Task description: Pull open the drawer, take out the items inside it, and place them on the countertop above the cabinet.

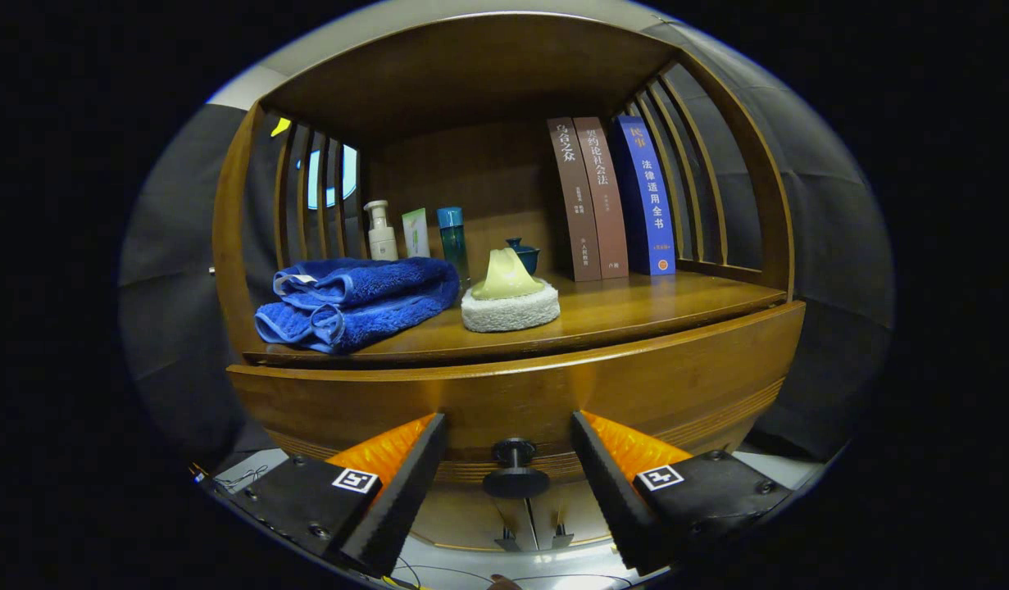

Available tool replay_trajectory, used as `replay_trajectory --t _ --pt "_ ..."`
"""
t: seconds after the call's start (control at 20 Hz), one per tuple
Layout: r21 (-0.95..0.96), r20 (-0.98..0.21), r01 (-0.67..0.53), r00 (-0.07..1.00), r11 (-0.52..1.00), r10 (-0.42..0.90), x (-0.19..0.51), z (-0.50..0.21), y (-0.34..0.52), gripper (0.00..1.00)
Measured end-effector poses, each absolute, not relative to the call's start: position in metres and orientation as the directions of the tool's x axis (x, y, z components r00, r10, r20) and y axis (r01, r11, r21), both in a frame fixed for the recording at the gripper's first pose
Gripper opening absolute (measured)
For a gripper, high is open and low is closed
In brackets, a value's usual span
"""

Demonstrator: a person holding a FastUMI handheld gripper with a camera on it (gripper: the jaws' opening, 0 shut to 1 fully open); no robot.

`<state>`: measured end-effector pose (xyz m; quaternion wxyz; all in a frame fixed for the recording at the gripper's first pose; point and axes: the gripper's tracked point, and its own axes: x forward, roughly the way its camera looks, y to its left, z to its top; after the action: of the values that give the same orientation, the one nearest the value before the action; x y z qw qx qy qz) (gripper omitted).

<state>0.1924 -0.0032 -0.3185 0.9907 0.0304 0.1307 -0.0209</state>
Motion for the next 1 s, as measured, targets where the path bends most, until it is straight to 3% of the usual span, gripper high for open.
replay_trajectory --t 0.75,1.0 --pt "0.016 -0.285 0.031 0.958 0.999 -0.025 0.194 -0.322 -0.003 0.97" --pt "0.025 -0.229 0.039 0.973 0.999 -0.033 0.171 -0.288 -0.016 0.97"
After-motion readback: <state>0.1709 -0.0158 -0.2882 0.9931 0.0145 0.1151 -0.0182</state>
